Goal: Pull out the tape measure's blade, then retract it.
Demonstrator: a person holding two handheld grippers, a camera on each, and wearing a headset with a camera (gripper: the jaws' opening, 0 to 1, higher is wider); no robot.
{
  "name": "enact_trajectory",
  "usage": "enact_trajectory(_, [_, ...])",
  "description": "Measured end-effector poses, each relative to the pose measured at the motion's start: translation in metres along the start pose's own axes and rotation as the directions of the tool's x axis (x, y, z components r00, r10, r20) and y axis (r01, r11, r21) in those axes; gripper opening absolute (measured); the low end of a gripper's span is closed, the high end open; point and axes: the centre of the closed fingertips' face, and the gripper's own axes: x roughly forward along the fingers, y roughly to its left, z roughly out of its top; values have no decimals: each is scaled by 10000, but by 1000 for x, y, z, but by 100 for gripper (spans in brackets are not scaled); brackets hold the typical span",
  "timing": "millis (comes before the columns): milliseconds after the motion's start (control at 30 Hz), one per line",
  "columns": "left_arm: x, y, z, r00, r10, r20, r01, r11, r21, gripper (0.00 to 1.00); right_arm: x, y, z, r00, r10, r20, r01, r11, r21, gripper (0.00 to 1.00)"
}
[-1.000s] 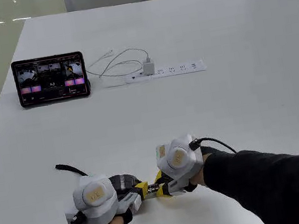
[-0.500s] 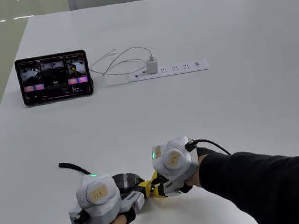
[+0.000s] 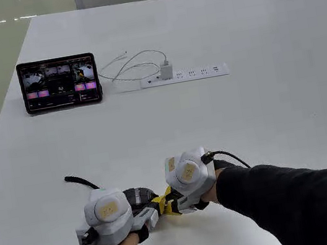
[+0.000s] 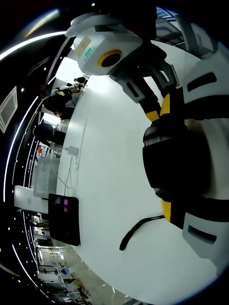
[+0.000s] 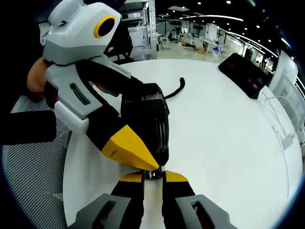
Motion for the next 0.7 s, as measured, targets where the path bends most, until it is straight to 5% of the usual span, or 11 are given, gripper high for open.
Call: enact_trajectory(700, [-5,-1,4,9995,-59,313,56,9999,86,61,1,-1,0,9993,-349,-118,348,9993,-98,12])
